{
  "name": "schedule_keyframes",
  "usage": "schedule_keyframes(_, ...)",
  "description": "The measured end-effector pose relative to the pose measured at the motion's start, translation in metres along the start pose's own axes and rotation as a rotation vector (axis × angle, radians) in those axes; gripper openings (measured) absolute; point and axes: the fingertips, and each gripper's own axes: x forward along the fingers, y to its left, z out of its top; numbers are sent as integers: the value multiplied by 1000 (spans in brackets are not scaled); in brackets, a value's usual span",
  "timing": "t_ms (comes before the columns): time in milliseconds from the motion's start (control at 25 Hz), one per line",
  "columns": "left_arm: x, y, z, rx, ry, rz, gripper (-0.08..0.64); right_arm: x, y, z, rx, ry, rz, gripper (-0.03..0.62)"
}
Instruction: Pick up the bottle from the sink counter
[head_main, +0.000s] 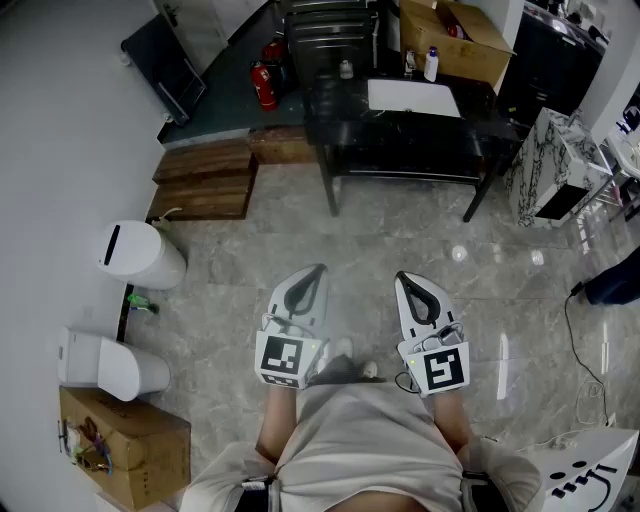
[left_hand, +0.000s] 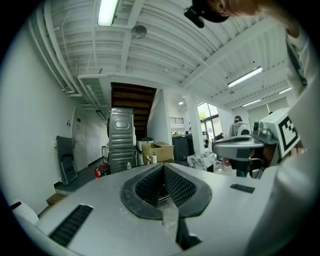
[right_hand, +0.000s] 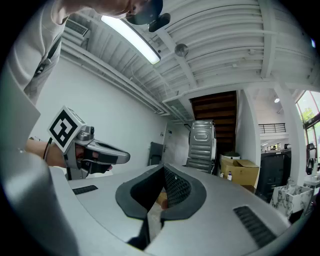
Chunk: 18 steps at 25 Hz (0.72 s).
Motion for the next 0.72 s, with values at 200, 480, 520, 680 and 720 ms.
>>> schedule_keyframes(200,6,2,-1,0,1,2,0,9,-6,-6,43,-26,12,-6)
schedule_keyframes(480,17,15,1,-13,-15,11,0,25,-16,-15,18,6,-44,-5)
schedule_keyframes(520,19,16,1,-13,-17,11,0,28,-18,-15,20,7,-39,-5)
schedule_keyframes(680,34,28,1,-20,-27,10,0,46,-24,-20,8,9,-21,-5)
schedule_keyframes(720,39,32,1,-23,-30,9,0,52,-25,-20,2,3,-17,-5)
